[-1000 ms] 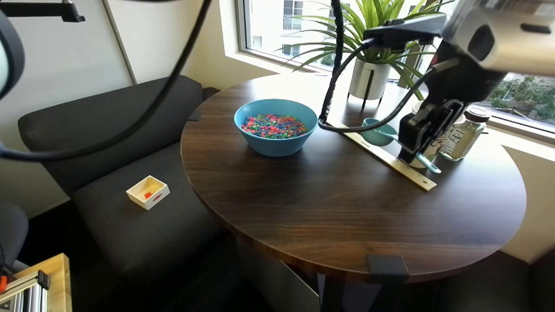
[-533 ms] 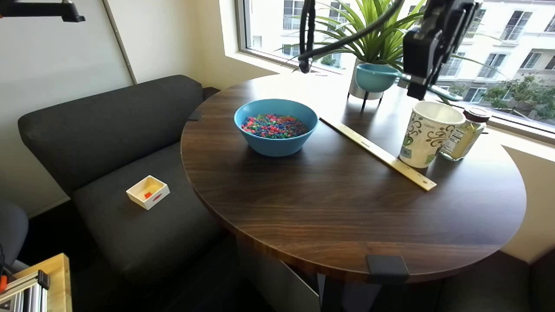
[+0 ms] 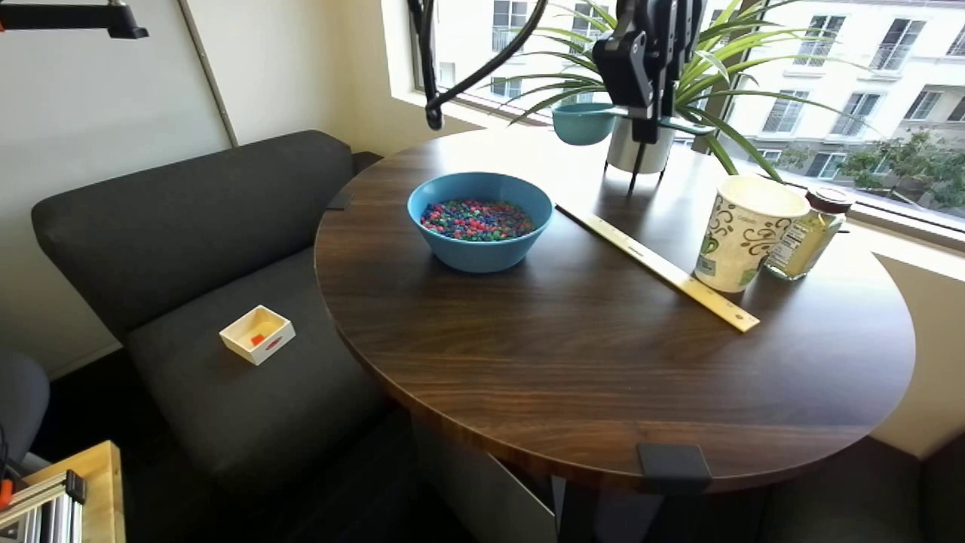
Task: Put the scooper in the bowl
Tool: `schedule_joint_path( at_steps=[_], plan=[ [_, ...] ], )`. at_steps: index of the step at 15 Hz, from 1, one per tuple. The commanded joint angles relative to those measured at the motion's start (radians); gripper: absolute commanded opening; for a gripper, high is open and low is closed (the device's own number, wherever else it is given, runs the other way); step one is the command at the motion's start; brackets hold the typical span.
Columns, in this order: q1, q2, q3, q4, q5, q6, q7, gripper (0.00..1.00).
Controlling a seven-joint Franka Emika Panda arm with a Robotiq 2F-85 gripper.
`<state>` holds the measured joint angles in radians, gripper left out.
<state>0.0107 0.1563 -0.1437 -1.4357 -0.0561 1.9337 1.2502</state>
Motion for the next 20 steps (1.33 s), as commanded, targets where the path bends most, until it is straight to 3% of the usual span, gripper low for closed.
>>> schedule_joint_path(
  at_steps=[1,4,5,6,7,8,14,20],
  plan=[
    [0.055,-0.093,0.016,-0.249,-0.124,0.205,0.129,0.06],
    [0.049,-0.138,0.065,-0.397,-0.181,0.294,0.183,0.06],
    [0.029,-0.057,0.065,-0.254,-0.142,0.235,0.137,0.06],
    [0.03,-0.06,0.073,-0.279,-0.146,0.245,0.143,0.25],
    [0.03,-0.058,0.074,-0.276,-0.146,0.245,0.143,0.25],
    [0.028,-0.057,0.073,-0.268,-0.146,0.245,0.142,0.06],
    [0.022,-0.143,0.076,-0.351,-0.224,0.265,0.073,0.06],
    [0.026,-0.136,0.107,-0.375,-0.194,0.213,-0.08,0.06]
  ],
)
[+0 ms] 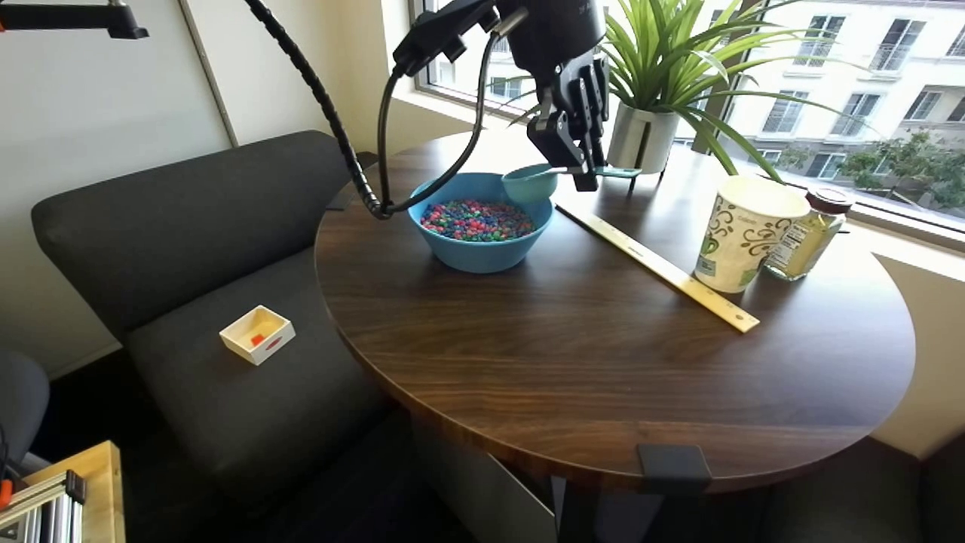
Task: Put the scooper in the bowl
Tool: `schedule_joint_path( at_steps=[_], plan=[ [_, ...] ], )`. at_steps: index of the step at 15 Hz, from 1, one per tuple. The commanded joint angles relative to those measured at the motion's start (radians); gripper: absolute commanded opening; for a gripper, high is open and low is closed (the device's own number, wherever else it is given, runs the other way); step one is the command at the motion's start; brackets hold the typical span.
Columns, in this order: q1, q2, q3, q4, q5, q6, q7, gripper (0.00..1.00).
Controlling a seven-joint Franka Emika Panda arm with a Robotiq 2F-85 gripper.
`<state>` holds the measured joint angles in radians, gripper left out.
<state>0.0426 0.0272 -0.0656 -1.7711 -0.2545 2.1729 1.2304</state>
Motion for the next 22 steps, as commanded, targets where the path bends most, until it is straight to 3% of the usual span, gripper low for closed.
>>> schedule_joint_path(
  at_steps=[1,9,10,11,13,19,22],
  plan=[
    [-0.004,0.004,0.037,-0.041,0.011,-0.03,-0.085,0.06],
    [0.017,0.051,0.075,-0.04,-0.04,-0.04,-0.13,0.06],
    [0.017,0.051,0.075,-0.036,-0.042,-0.045,-0.13,0.15],
    [0.018,0.05,0.075,-0.034,-0.047,-0.046,-0.133,0.5],
    [0.015,0.049,0.071,-0.029,-0.058,-0.046,-0.125,0.56],
    [-0.011,0.016,0.047,-0.02,-0.057,-0.043,-0.135,0.99],
    [-0.044,-0.019,0.029,-0.013,0.018,-0.02,-0.2,1.0]
  ],
)
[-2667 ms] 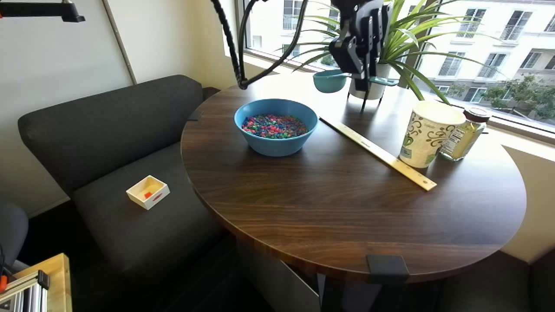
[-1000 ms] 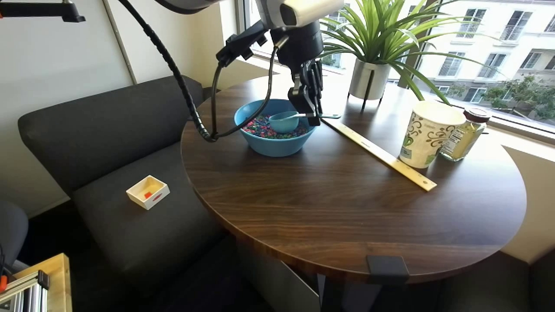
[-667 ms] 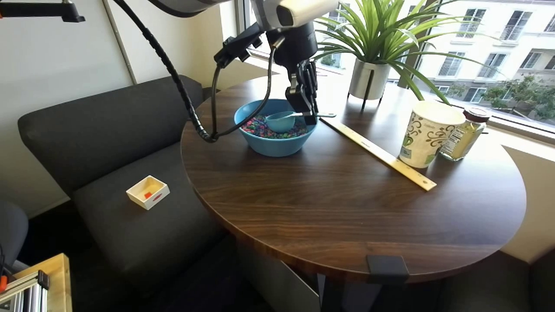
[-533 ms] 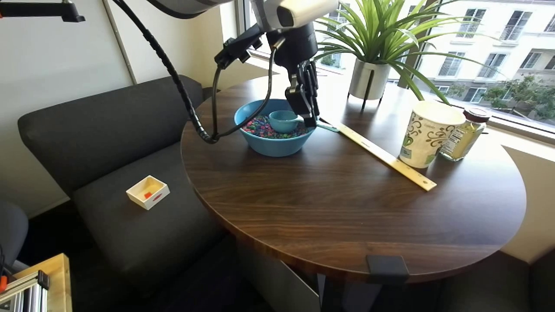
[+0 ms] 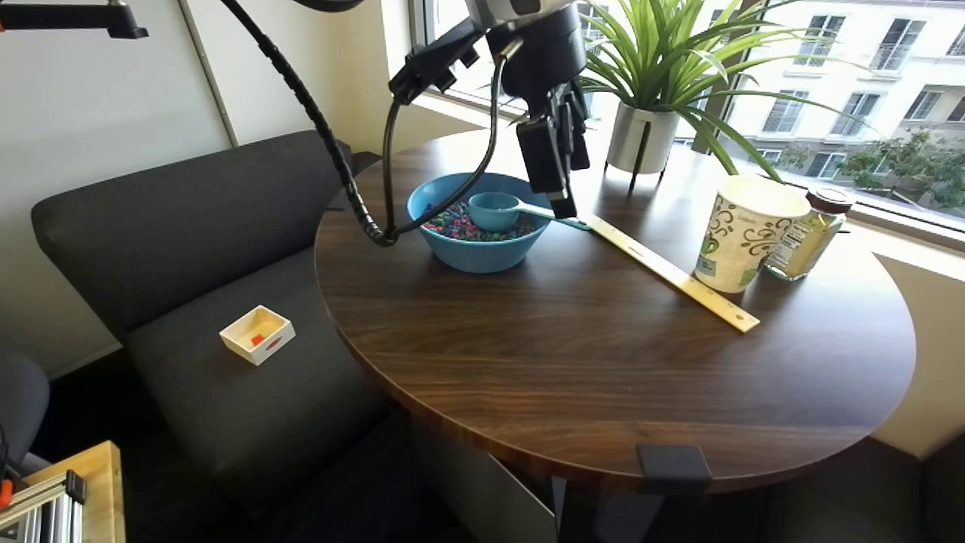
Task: Put the scooper in the bowl
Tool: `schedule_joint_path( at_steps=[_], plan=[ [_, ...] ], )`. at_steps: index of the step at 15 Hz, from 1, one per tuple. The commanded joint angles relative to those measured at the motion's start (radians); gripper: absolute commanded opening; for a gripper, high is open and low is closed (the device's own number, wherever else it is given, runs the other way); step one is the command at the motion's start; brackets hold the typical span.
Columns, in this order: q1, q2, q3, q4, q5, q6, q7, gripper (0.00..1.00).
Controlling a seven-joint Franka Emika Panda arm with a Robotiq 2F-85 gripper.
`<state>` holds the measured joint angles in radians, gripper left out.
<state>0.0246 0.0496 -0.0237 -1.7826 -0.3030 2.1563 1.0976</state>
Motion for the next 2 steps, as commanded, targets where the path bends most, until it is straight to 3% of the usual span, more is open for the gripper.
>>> schedule_joint_path(
  at_steps=[1,2],
  plan=[
    [-0.014,-0.01,-0.003,0.008,0.014,-0.003,-0.017,1.0],
    [-0.024,-0.021,-0.007,0.011,0.029,-0.003,-0.036,1.0]
  ],
)
